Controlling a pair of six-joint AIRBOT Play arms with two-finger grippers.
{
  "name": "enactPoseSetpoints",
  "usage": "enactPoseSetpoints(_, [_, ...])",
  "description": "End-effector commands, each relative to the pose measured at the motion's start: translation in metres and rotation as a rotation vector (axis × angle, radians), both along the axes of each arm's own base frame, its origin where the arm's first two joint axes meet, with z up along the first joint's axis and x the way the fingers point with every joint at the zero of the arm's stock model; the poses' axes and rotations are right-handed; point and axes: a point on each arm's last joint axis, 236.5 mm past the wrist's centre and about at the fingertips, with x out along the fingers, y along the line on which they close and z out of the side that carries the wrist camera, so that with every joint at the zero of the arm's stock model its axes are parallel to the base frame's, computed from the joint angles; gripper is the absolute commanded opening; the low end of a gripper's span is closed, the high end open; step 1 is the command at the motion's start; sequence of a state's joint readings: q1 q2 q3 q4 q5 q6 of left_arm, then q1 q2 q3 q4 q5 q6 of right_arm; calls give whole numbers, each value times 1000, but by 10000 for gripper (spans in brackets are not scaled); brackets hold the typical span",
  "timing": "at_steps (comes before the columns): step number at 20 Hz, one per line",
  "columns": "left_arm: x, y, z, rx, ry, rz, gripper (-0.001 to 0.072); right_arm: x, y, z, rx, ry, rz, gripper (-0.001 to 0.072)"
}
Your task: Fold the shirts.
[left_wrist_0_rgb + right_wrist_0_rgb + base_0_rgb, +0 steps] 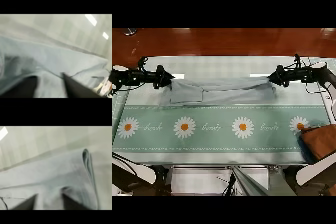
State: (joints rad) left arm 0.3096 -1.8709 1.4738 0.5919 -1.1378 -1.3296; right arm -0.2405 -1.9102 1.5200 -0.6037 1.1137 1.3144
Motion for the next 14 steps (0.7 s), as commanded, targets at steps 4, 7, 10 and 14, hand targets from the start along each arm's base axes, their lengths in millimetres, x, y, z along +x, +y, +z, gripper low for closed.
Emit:
enactPoseSetpoints(4, [-19,48,54,41,-37,-62,702,-19,-51,35,68,24,46,621])
enactPoseSetpoints(7, [-57,88,53,221,15,-43,702,-47,-90,16,-34,124,46,622])
enactPoseSetpoints(10, [-70,79,55,268,-91,43,703,-59,-90,-13,-103,194,59,622])
enactPoseSetpoints(14, [-88,34,64,223,-242,95,702,-58,-44,-37,-66,229,146,622])
